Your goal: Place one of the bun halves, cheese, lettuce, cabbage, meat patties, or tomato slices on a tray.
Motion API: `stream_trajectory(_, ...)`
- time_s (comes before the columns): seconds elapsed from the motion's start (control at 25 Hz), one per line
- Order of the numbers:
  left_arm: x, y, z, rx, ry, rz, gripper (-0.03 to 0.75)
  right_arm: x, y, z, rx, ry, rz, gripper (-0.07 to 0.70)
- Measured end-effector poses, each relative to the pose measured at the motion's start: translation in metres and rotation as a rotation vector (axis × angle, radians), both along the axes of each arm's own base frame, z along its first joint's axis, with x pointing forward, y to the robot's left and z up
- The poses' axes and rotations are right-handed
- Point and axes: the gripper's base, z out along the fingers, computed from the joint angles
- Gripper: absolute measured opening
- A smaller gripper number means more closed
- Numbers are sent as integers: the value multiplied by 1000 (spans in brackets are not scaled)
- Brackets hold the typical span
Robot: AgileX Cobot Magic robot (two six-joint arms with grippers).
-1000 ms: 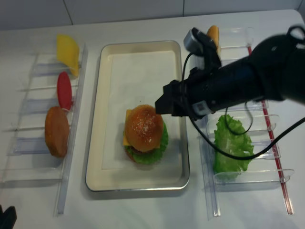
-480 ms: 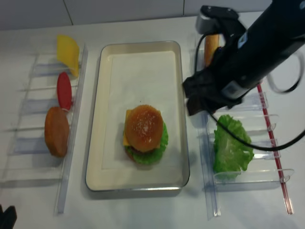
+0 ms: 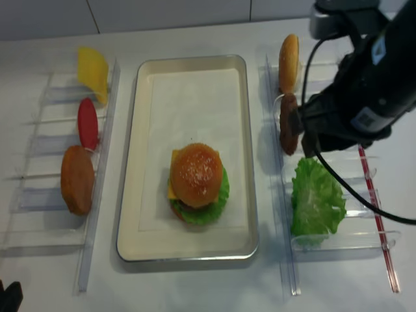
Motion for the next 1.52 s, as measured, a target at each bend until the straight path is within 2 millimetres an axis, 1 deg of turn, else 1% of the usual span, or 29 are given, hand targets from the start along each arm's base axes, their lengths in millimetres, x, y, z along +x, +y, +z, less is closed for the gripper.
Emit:
stream_trajectory(0.16, 0, 0, 0, 0, 0, 0, 179, -18, -13, 16, -9, -84, -25, 438)
stream_trajectory(0.24, 0, 0, 0, 0, 0, 0, 179, -35, -23, 17, -16, -118, -26, 438)
stream_trajectory(0.36, 0, 0, 0, 0, 0, 0, 179, -66, -40, 14, -25, -165, -10, 433)
stream_trajectory(0.48, 0, 0, 0, 0, 0, 0, 179, -101, -56, 11, -13, -234, 18, 410)
stream_trajectory(0.6, 0, 0, 0, 0, 0, 0, 179, -136, -73, 11, 12, -342, 48, 393)
stream_trajectory(0.68, 0, 0, 0, 0, 0, 0, 179, -160, -84, 14, 36, -445, 72, 388)
stream_trajectory(0.8, 0, 0, 0, 0, 0, 0, 179, -190, -99, 19, 58, -596, 111, 388)
stream_trajectory(0.92, 0, 0, 0, 0, 0, 0, 179, -211, -110, 19, 76, -696, 111, 388)
stream_trajectory(1.0, 0, 0, 0, 0, 0, 0, 179, -220, -115, 16, 74, -736, 106, 388)
stream_trajectory(1.08, 0, 0, 0, 0, 0, 0, 179, -224, -118, 9, 61, -751, 95, 388)
stream_trajectory(1.16, 0, 0, 0, 0, 0, 0, 179, -226, -118, -2, 18, -756, 66, 388)
stream_trajectory(1.4, 0, 0, 0, 0, 0, 1, 179, -234, -114, -44, -80, -746, -69, 378)
stream_trajectory(1.52, 0, 0, 0, 0, 0, 1, 179, -231, -109, -59, -105, -703, -153, 377)
